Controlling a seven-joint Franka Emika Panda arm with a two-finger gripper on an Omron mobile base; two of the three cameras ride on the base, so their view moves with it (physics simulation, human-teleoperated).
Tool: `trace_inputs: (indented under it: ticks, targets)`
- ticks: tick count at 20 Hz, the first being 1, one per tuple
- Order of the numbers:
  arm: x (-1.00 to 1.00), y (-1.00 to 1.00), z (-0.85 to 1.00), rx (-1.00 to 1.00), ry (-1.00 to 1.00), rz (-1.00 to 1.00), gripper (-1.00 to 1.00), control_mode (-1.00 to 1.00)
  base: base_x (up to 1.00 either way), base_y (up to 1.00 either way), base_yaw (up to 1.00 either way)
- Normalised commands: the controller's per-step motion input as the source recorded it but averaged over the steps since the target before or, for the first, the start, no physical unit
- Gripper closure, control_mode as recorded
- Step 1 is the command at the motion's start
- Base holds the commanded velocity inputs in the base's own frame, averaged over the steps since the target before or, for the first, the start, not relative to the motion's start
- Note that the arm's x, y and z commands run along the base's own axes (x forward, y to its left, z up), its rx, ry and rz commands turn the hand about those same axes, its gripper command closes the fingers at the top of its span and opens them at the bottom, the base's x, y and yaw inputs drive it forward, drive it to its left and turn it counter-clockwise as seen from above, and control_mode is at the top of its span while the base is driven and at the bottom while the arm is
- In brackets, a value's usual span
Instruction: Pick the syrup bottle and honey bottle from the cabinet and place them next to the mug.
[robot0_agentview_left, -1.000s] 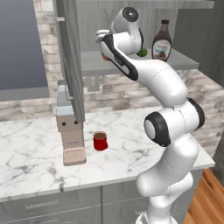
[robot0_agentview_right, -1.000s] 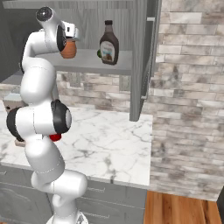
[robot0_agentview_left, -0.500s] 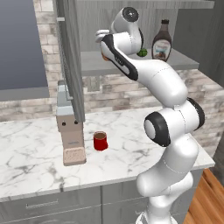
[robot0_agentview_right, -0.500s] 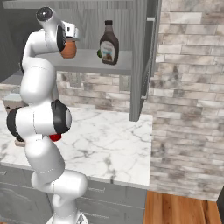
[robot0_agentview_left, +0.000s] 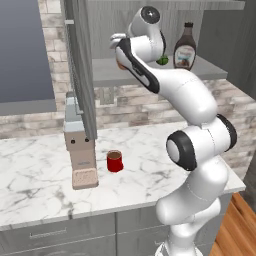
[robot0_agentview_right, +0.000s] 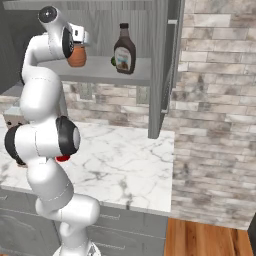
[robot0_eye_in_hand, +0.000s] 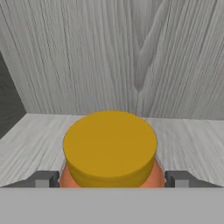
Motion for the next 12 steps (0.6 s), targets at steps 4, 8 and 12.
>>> trace_inputs:
  ticks: [4, 8, 12]
  targets:
    - [-0.62, -0.11, 0.00, 0.00, -0.04, 0.00, 1.00, -1.00, 0.00, 0.00, 0.00]
    - [-0.72, -0.15, 0.00, 0.01, -0.09, 0.00, 1.00, -1.00, 0.00, 0.00, 0.00]
    - [-0.85, -0.20, 0.00, 0.01, -0.08, 0.00, 1.00, -1.00, 0.00, 0.00, 0.00]
